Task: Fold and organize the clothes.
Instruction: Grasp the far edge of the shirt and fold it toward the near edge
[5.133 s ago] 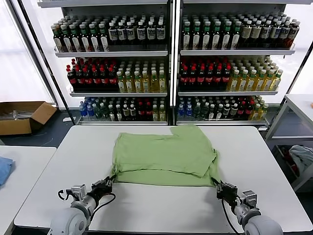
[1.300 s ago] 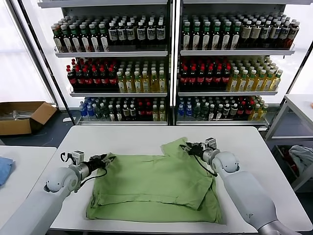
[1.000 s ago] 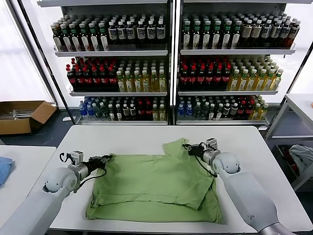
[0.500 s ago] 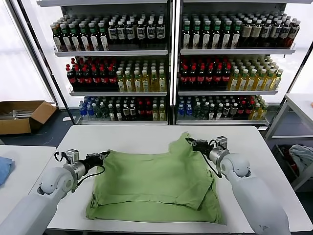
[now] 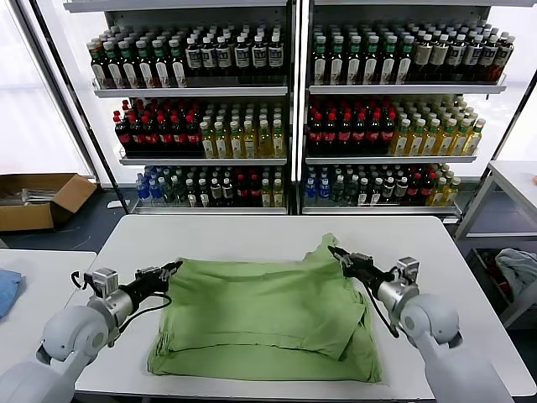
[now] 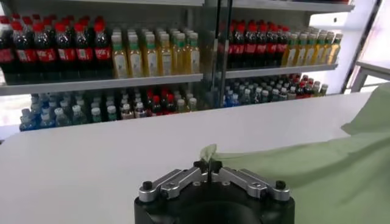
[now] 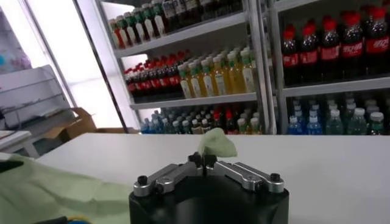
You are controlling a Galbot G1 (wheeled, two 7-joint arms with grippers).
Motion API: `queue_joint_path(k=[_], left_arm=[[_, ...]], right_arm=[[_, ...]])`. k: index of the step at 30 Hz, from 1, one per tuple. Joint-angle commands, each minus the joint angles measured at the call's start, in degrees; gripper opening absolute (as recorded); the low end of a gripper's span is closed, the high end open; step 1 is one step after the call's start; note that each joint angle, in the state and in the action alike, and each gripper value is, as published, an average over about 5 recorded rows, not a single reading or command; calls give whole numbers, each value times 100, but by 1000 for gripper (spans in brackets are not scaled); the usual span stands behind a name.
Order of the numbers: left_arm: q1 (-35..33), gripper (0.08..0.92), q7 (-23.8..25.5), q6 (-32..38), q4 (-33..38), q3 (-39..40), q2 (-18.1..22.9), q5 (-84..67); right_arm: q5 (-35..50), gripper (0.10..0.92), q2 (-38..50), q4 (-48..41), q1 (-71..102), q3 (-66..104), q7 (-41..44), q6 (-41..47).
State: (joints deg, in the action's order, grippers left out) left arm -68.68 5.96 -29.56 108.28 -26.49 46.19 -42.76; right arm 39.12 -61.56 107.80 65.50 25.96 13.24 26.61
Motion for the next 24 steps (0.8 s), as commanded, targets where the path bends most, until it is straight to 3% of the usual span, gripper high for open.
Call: queue_joint_path(k=[1, 16, 19, 24], left_arm=[[-1795, 87, 34, -111, 1058, -910, 64, 502], [-2664, 92, -8, -288, 1452, -1288, 509, 1523], [-2751, 136, -51, -329, 1544, -1420, 608, 1622], [-2923, 277, -191, -342, 1692, -1932, 693, 1473]], right_arm=[[-209, 106, -54, 1389, 2186, 942, -122, -93], [-875, 118, -406, 1852, 3334, 1154, -477, -176], [-908, 179, -413, 1752, 3129, 1228, -592, -228], [-897, 327, -378, 1460, 2877, 1899, -223, -857]])
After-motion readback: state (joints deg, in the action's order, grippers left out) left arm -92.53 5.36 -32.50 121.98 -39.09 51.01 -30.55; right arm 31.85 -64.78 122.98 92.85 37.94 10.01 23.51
